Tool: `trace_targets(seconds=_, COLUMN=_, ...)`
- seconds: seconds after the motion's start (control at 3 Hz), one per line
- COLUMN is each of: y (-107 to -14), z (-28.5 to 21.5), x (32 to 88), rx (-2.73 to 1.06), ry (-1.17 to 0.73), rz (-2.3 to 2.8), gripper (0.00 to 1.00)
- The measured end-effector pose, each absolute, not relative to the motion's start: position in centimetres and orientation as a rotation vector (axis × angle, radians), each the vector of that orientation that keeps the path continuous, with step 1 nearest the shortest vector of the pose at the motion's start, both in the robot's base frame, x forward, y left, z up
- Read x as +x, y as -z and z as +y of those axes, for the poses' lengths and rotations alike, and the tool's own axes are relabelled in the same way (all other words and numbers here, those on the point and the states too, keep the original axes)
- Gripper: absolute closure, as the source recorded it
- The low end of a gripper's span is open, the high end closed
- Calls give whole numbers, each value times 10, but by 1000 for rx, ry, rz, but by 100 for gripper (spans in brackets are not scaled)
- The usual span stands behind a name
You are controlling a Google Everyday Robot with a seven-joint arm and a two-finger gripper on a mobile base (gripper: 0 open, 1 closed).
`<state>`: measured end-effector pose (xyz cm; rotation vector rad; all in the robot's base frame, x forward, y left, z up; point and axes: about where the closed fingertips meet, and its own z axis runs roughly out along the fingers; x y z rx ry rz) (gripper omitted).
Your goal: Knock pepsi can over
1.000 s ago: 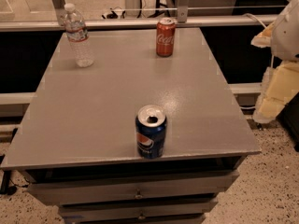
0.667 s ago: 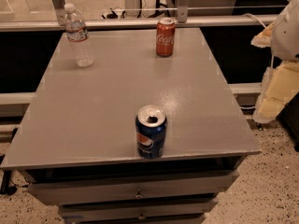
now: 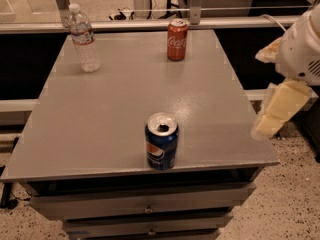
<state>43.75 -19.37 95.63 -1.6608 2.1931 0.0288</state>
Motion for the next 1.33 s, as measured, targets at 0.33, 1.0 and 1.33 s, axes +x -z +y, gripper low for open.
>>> trace_targets(seconds=0.33, y=-925, z=-155, x=434, rx=-1599, ry=-237, rz=2118, gripper=0)
trace_targets(seconds=1.0, y=-873, z=-91, x=430, rx=-1495, ry=-561, rz=1953, gripper=0)
trace_targets(seconds=1.33, y=-864, z=-64, x=430, rx=-1459, ry=-676, rz=1882, gripper=0)
